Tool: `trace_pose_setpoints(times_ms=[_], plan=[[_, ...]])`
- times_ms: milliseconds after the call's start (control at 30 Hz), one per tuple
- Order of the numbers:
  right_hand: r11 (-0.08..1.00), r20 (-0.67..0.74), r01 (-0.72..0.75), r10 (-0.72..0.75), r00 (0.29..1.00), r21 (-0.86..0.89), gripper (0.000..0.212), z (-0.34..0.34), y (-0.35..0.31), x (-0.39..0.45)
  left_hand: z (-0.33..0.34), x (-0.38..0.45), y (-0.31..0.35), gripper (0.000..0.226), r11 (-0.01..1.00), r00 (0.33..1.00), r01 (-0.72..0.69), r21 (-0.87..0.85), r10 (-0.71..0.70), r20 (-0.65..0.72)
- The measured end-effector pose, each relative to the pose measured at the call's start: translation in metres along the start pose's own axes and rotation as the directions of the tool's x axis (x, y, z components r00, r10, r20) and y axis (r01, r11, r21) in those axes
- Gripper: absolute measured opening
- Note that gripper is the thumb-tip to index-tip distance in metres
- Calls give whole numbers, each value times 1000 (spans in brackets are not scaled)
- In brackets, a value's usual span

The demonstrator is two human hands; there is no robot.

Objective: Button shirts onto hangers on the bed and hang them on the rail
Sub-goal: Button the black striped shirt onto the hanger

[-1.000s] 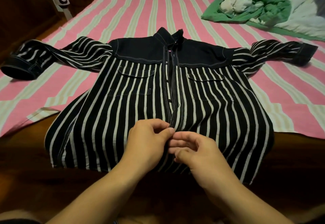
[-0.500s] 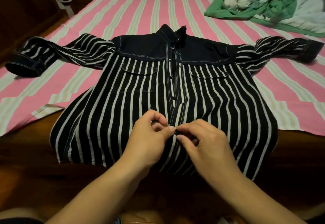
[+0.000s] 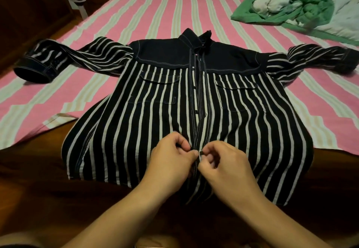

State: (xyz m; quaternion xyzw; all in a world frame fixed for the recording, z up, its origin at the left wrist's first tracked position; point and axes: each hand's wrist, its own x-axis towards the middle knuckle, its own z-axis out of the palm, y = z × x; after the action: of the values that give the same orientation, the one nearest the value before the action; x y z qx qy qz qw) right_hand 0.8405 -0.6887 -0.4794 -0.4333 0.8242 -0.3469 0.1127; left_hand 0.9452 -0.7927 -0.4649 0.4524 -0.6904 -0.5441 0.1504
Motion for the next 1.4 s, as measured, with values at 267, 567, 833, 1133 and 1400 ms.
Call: trace_pose_setpoints(times_ms=[267, 567, 833, 1133, 1400], plan=[[960, 54, 11, 4, 999, -281, 14, -54, -21, 24, -28, 6, 33, 14, 826, 955, -173, 537, 7, 297], [907, 212, -154, 252, 944, -391, 66, -26, -31, 118, -42, 95, 70, 19, 785, 969, -238, 572, 150, 198], [872, 361, -339, 462, 810, -354, 17, -47, -16, 135, -39, 117, 53, 20, 765, 953, -218, 606, 32, 302], [582, 493, -656, 439, 751, 481, 5, -56, 3, 135, -15, 114, 49, 33, 767, 960, -260, 586, 139, 243], [502, 498, -672, 451, 740, 545, 13, -45, 6, 134, 5, 118, 55, 11, 791, 967, -255, 556, 223, 126]])
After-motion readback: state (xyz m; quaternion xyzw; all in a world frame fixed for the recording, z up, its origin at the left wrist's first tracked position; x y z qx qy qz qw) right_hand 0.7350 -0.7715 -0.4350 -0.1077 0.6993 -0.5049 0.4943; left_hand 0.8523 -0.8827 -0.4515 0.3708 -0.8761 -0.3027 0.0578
